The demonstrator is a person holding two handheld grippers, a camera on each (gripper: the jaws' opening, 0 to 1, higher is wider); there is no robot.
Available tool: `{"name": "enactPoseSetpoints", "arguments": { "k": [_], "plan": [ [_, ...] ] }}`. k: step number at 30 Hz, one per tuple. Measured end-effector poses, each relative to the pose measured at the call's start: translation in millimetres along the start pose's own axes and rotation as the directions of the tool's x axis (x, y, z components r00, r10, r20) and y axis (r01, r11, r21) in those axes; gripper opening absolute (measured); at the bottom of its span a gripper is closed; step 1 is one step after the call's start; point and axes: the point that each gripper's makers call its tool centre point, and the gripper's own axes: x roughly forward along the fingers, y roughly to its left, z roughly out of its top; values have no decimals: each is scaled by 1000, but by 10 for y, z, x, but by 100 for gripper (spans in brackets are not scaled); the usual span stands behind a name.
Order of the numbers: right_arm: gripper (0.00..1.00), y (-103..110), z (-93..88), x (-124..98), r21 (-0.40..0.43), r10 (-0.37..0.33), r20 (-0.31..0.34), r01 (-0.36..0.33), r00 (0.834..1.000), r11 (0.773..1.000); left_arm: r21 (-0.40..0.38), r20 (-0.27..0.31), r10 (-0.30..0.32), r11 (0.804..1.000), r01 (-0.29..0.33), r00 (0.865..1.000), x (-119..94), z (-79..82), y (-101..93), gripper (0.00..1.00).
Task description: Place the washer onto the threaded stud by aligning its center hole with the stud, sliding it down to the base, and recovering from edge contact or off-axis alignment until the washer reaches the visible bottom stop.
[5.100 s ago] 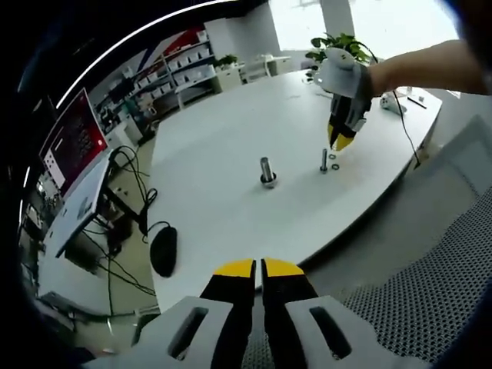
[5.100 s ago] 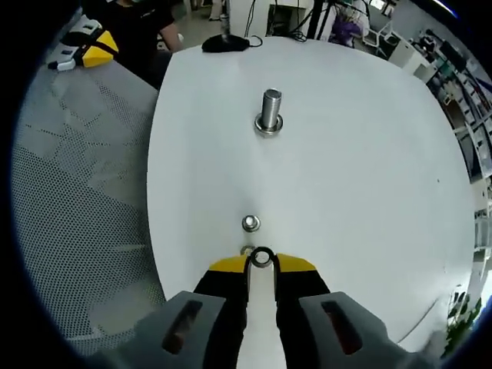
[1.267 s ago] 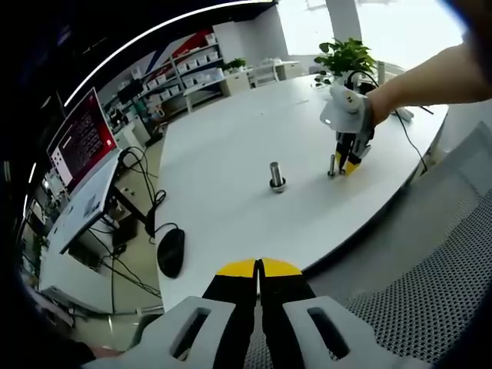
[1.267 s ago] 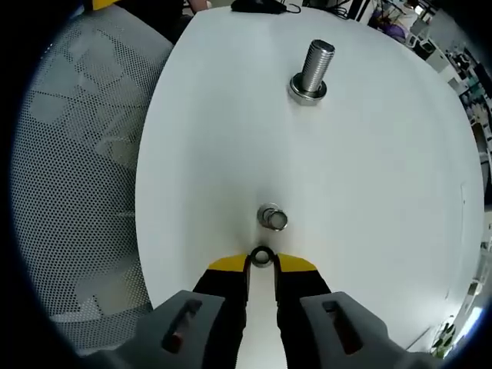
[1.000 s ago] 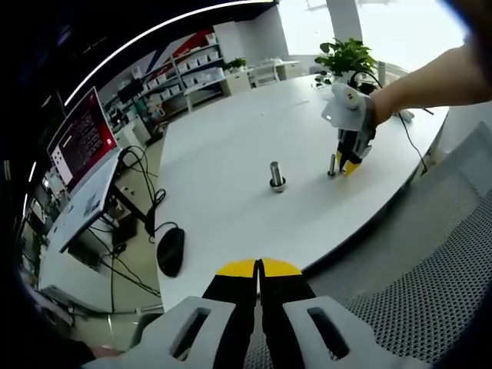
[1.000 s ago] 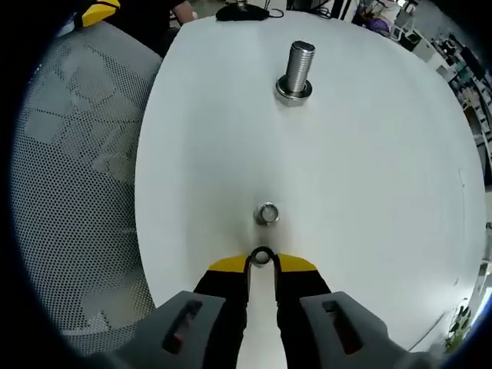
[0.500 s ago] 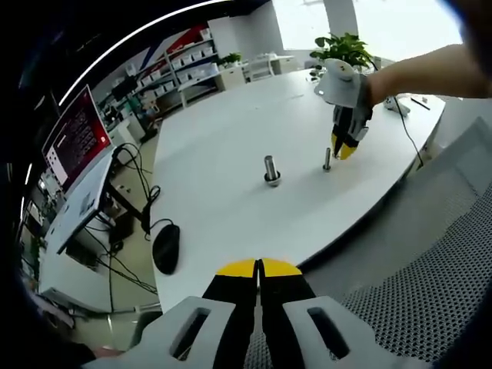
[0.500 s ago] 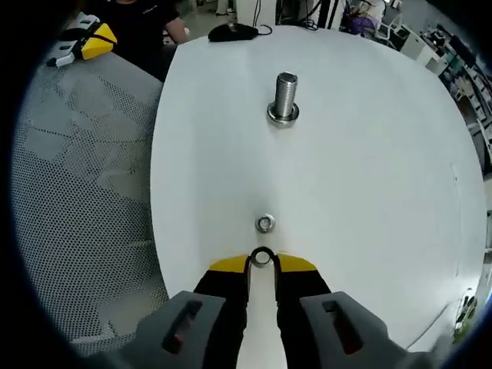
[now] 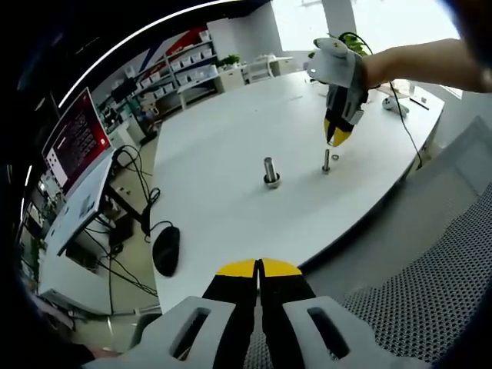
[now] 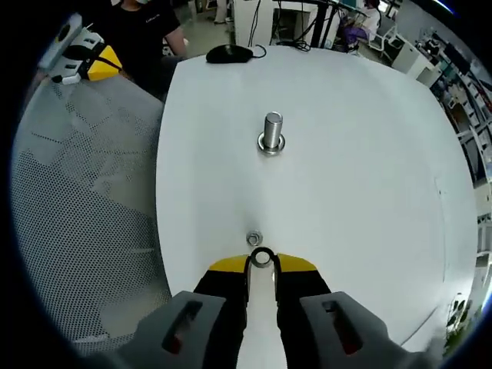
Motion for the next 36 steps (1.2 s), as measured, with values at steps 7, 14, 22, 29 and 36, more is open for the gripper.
{"name": "enactPoseSetpoints", "arguments": {
  "k": [7,14,22,29,36],
  "plan": [
    [14,63,33,52,-13,16,-4,-16,1000,1000,-2,-1,6,1000,-6,1000,-11,6,2,0],
    [14,83,68,83,-15,28,-5,-28,1000,1000,0,-12,6,1000,-6,1000,-10,-12,-5,0],
    [14,100,63,139,-27,38,-19,-38,999,999,-5,-12,8,1000,-8,1000,-8,-13,-1,0],
    [14,98,32,246,-44,40,-44,-42,998,998,-6,-17,8,1000,-9,1000,-3,-20,-1,0],
    [14,124,-4,375,-53,53,-63,-56,997,997,-5,-23,10,1000,-10,1000,-3,-32,4,0]
  ]
}}
